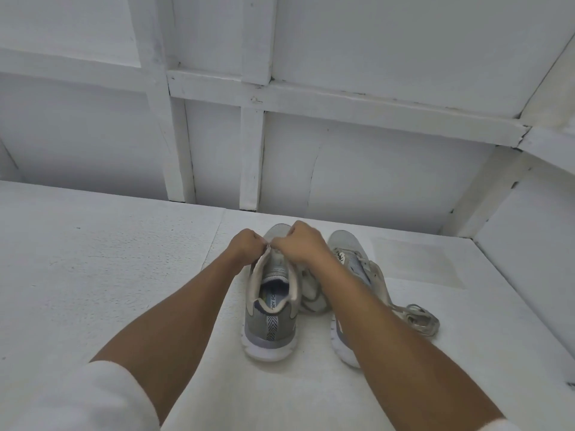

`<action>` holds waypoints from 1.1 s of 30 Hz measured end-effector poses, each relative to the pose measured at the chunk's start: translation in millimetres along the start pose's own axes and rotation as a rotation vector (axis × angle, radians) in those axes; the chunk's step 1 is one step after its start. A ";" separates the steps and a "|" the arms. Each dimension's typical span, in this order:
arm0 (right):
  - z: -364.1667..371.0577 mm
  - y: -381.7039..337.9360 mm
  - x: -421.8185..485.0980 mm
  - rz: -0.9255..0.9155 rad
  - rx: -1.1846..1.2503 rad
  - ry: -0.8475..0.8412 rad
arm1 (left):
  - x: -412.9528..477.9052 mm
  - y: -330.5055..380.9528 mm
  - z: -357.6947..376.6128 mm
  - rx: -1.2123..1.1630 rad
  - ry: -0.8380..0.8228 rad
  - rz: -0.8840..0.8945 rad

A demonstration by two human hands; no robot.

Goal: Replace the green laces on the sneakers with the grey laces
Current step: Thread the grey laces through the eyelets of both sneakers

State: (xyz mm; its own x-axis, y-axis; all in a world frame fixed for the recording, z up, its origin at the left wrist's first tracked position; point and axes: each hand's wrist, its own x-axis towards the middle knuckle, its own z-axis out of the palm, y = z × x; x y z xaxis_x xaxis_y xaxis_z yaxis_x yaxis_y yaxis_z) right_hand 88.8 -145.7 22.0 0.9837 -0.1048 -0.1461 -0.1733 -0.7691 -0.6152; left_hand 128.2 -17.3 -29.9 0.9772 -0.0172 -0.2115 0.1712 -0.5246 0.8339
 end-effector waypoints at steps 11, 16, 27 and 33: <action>27.5 35.5 -47.8 0.016 0.104 0.217 | 4.4 24.8 -48.3 -1.178 0.252 -0.144; 34.5 38.2 -49.6 0.047 0.229 0.311 | 21.6 32.8 -147.1 -1.325 0.487 -0.008; 36.0 34.1 -50.9 0.073 0.224 0.347 | -12.1 -2.3 -19.7 0.696 0.079 0.193; 36.6 36.8 -52.4 0.070 0.269 0.356 | 8.0 23.7 -128.7 0.738 0.481 0.114</action>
State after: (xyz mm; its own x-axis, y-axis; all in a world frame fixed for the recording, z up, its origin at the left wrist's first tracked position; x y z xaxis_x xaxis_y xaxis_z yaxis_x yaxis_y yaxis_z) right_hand 29.1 -145.4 -21.4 0.9160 -0.3978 0.0520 -0.2003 -0.5659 -0.7998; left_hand 156.2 79.7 53.8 0.9587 0.1698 0.2281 0.1079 -0.9594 0.2607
